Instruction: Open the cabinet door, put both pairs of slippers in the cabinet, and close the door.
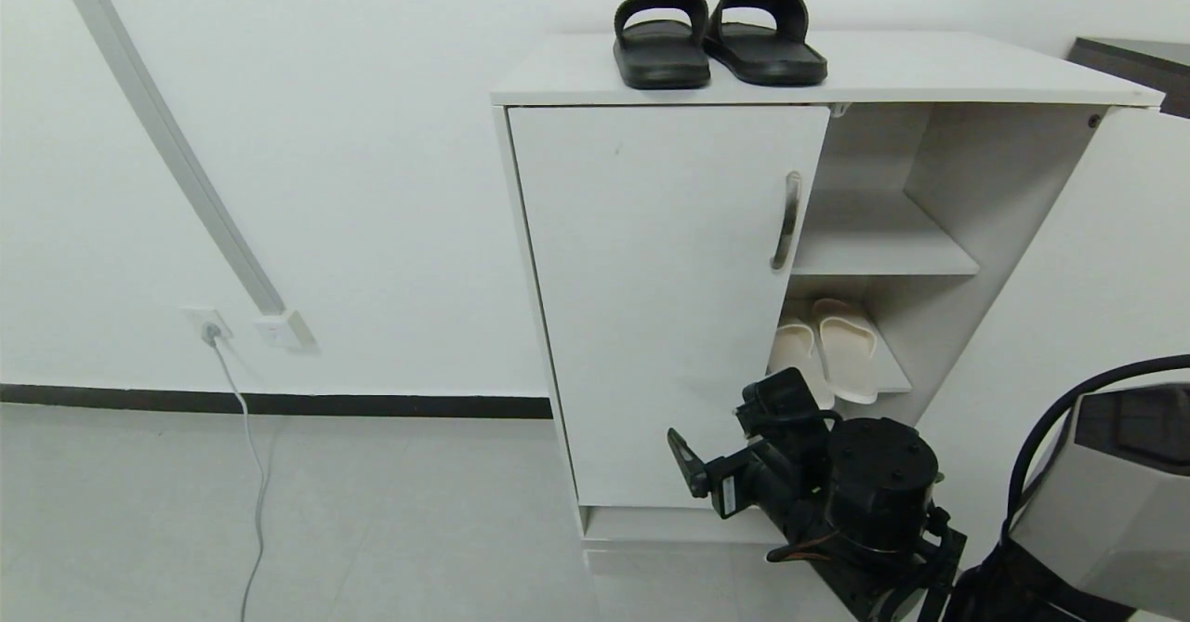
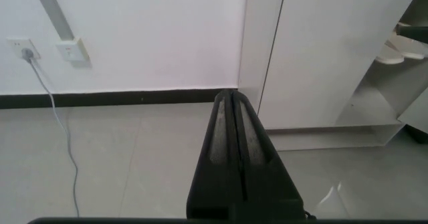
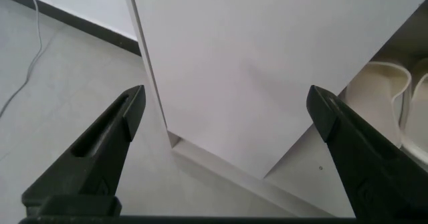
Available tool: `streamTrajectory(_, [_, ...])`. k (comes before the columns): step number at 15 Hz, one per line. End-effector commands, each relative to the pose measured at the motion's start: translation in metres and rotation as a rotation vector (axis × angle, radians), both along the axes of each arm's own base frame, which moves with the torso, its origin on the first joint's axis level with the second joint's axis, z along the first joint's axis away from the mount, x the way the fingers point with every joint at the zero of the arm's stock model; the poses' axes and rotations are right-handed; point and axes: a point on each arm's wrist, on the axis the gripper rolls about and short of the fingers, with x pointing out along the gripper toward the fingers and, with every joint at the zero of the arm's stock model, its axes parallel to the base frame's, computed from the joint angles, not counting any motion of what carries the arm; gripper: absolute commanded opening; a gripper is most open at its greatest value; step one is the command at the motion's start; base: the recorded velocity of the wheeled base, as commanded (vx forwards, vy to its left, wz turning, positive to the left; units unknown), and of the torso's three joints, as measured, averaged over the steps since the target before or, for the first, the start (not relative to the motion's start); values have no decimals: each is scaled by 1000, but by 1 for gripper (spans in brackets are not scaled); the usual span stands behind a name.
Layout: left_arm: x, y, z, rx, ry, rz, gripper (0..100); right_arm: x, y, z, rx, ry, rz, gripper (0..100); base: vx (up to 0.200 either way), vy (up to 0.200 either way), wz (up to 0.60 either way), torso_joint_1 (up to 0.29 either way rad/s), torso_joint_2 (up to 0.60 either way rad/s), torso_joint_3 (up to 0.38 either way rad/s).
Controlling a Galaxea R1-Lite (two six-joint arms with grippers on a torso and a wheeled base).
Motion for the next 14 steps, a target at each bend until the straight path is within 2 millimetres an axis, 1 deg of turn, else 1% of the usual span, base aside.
streamTrajectory(1, [0, 0, 0, 0, 1, 0, 0, 0, 1, -1, -2, 2, 0, 100, 0, 0, 0, 12, -51, -56])
streamTrajectory(3, [0, 0, 0, 0, 1, 0, 0, 0, 1, -1, -4, 1, 0, 100, 0, 0, 0, 53, -276, -210])
streamTrajectory(6, [0, 0, 0, 0, 1, 0, 0, -1, 1, -1, 0, -2, 3, 100, 0, 0, 0, 108, -413, -305])
streamTrajectory(14, [0, 0, 0, 0, 1, 0, 0, -1, 1, -1, 1, -3, 3, 100, 0, 0, 0, 155, -474, -321])
